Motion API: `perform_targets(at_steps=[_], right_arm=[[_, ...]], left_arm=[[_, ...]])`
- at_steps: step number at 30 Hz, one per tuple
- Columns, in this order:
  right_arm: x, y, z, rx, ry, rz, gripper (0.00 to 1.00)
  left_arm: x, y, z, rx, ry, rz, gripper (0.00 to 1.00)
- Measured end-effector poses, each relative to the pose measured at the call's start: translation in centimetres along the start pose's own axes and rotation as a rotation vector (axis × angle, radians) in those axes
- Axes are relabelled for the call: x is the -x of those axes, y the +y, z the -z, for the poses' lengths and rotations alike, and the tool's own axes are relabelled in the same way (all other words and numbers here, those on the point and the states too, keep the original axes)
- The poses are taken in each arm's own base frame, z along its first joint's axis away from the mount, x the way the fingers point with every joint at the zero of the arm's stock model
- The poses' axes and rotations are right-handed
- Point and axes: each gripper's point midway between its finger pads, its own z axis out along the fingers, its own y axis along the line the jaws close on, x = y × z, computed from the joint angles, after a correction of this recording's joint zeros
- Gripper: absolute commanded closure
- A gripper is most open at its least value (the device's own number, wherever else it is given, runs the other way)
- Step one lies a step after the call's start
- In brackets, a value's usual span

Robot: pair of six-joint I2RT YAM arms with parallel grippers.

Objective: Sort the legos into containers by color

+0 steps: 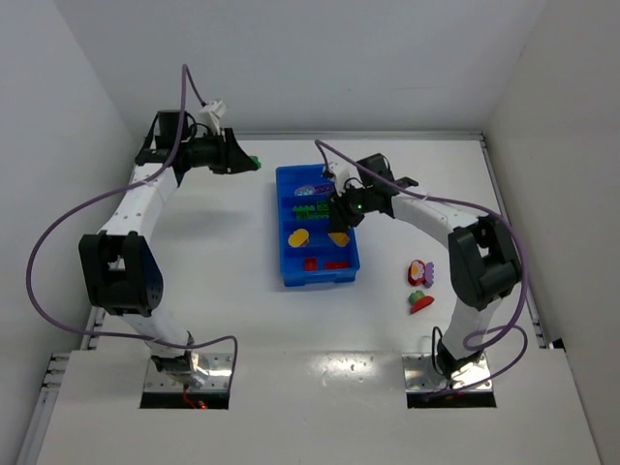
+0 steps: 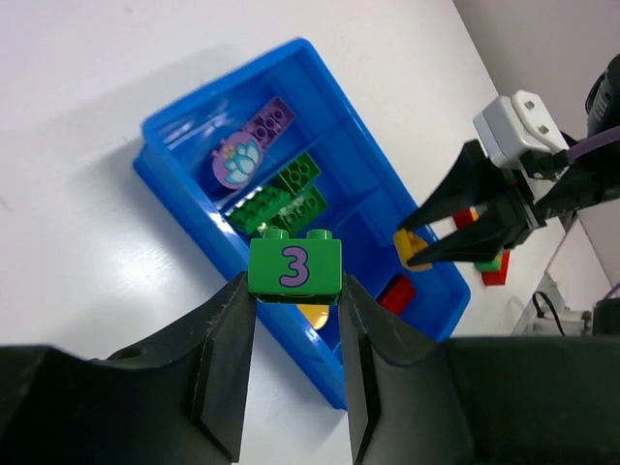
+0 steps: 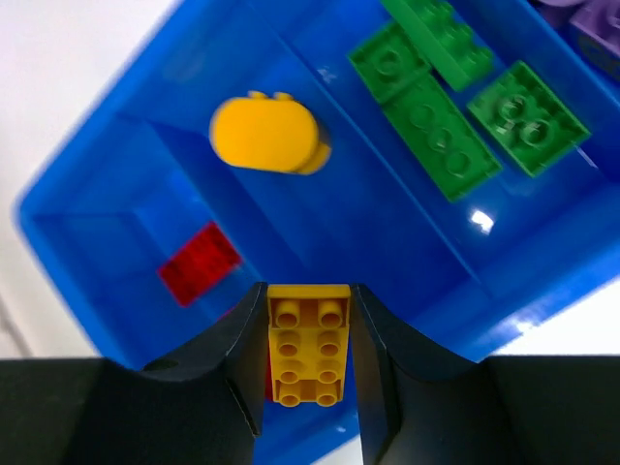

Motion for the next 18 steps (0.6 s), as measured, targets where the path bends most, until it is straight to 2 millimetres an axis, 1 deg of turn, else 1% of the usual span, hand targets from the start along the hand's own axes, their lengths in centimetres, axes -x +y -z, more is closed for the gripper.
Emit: perform_targets(at_steps=[2,5,10,15,16,18], right_arm=[[-0.4,-0.7,0.0,-0.032,0.012,0.028,0.97],[-0.2,-1.6,-0.1,-0.066,0.004,0.079,0.97],[0.5,-2.5,-0.3,-0.098,-0.017,0.141,0.97],[0.6,-3.2,-1.1,-0.105,-0.01,0.172,0.97],[0.6,-3.2,-1.3,-0.103,-0.007,0.18,0.95],[0.3,-3.1,-1.6,-0.098,0.004,0.197,0.85]], left_arm=[[-0.8,-0.4,-0.6,-0.006,0.02,0.006,0.82],[-1.3,-1.0,-1.1,-0.014,0.033,0.001,0.82],[-1.6,-0.8,-1.3,-0.004,0.04,0.001,0.82],[-2.0,-0.4,-1.3,0.005,0.047,-0.003,0.81],[-2.1,-0.4,-1.4,0.006,0.048,-0.005,0.81],[-2.2,-0.3,-1.4,0.008,0.051,-0.008,0.81]])
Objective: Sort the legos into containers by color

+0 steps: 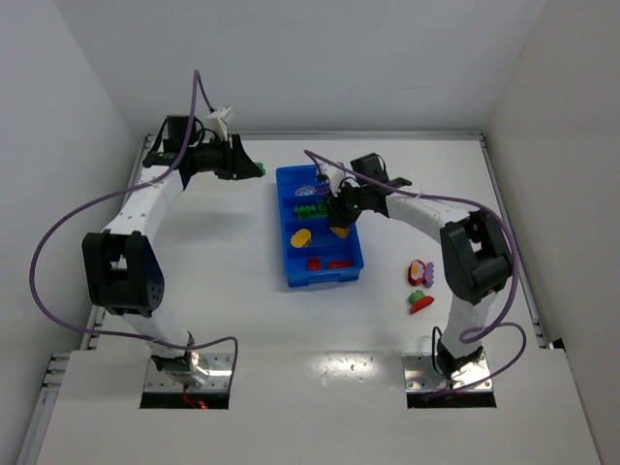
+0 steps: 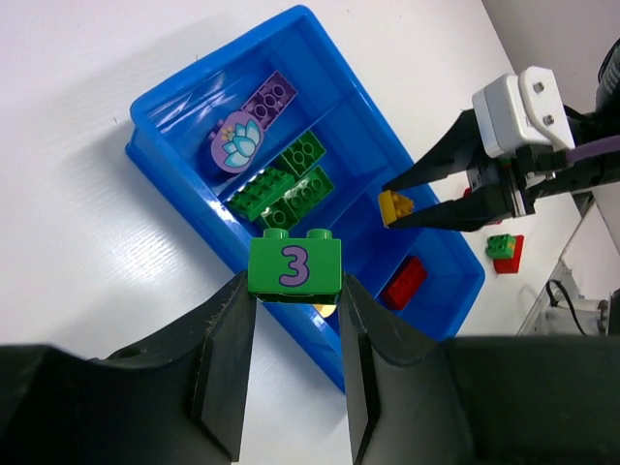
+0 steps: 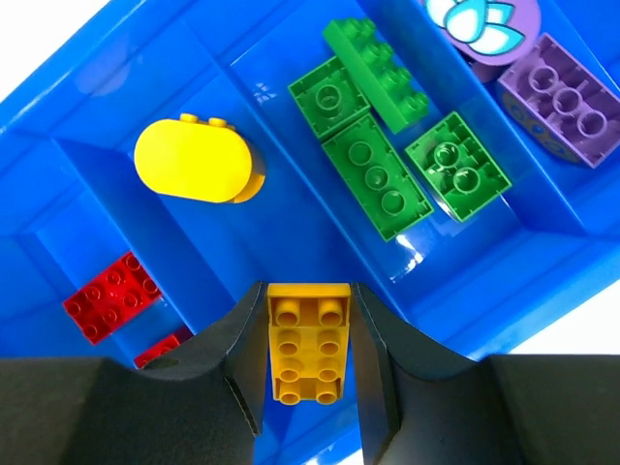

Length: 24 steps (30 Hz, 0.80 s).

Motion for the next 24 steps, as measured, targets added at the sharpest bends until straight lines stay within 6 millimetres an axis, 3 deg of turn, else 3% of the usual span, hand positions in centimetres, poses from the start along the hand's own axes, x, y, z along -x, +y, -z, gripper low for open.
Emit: perform_targets(at_steps=[2,3,9,13,16,20,22,24], right_arm=[[0.0,0.2,-0.2,0.003,0.005,0.023,0.7],[0.1,0.4,-0.3,0.005,0.006,0.036,0.57],[-0.2,1.2,-0.9,0.001,0.024,0.095,0.22],[-1.6,1.7,-1.0,-0.02,0.05,0.101,0.19],[-1.3,1.8,0.2,-0.053,0.035,0.077,0.19],[3.1,0.4,4.2,-0.179,-0.099,0.018,0.18],[5.9,-1.0,7.5,-0.275,-0.202,-0.026,0.15],[7.4,-2.4,10.2,-0.352,-0.271,-0.074,0.13]], left_arm=[[0.0,0.0,0.0,0.001,0.001,-0.004,0.81],[0.0,0.0,0.0,0.001,0.001,-0.006,0.81],[-0.2,-0.1,-0.3,0.006,0.009,-0.026,0.81],[-0.7,-0.9,-1.1,0.009,0.025,-0.047,0.81],[-1.6,-2.2,-2.2,-0.018,0.052,-0.065,0.81],[-3.8,-4.8,-3.9,-0.07,0.111,-0.095,0.81],[-4.9,-6.7,-5.0,-0.103,0.143,-0.124,0.81],[-6.0,-8.2,-6.1,-0.127,0.171,-0.15,0.79]])
